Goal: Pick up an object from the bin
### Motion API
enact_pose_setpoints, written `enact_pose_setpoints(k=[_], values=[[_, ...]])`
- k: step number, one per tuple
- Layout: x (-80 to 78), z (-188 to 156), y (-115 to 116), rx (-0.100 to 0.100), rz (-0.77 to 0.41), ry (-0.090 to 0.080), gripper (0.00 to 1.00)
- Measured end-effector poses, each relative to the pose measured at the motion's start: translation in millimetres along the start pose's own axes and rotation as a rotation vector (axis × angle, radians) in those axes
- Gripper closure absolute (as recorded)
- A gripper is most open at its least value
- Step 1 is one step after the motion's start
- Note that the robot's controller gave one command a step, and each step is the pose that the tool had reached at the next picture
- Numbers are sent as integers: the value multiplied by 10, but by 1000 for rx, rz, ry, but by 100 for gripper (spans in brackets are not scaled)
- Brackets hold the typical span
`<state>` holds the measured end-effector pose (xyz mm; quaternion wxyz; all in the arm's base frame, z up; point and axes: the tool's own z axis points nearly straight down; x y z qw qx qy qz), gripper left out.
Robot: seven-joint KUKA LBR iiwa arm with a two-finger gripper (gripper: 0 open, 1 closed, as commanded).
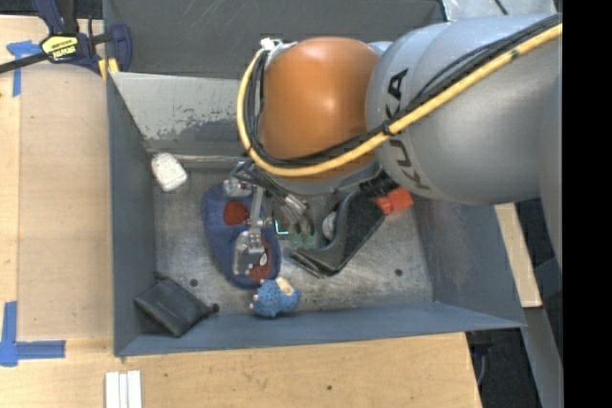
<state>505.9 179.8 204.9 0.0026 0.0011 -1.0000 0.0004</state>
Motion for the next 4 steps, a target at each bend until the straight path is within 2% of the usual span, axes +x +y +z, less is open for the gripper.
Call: enact_pose_setpoints(k=[1,2,3,4], values=[[-704,1194,-581,-6,-96,-12,0],[-733,1183,-598,-6,-92,-20,100],[-610,47,-709,-2,-105,-16,100],[-491,-869,-1116,1,-385,-15,100]])
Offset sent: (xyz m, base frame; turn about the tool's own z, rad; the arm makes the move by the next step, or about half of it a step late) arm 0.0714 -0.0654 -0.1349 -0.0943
